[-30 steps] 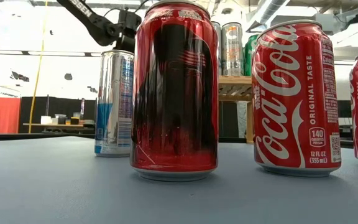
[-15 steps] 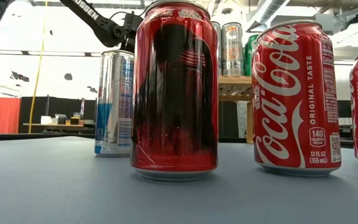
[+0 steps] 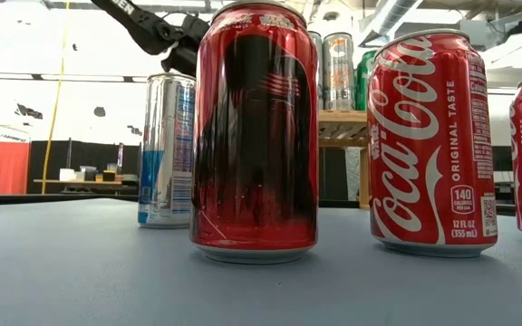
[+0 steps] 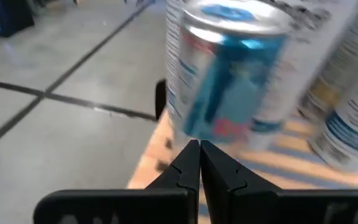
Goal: Place canned beverage on shelf
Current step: Put the top left blue soda can on the shelf
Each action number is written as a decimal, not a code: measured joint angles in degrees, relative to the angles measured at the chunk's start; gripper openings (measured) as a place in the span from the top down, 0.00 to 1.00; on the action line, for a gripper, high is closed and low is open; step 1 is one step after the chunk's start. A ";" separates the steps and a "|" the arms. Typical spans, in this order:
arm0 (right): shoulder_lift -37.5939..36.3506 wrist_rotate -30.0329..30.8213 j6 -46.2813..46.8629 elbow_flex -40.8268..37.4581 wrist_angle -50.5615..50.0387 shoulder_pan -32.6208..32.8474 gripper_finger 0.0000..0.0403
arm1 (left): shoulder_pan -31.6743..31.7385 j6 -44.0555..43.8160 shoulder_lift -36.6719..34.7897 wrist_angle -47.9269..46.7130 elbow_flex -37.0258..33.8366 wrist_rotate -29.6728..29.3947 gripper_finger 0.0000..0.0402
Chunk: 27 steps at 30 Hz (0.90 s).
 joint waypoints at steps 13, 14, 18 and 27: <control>-0.02 -0.10 0.50 0.00 0.02 -0.11 0.22 | -9.15 6.77 -4.59 -3.14 -0.56 -0.94 1.00; -0.02 -0.10 1.11 0.00 0.01 -0.09 0.22 | -10.64 8.04 -4.44 -2.94 -1.05 -5.22 1.00; -0.02 -0.83 2.02 0.00 0.02 -0.08 0.22 | -15.23 14.04 -4.45 1.95 -2.57 -19.13 1.00; -0.02 -1.57 2.58 0.00 0.01 -0.04 0.22 | -15.31 17.01 -4.27 2.43 -2.75 -23.51 1.00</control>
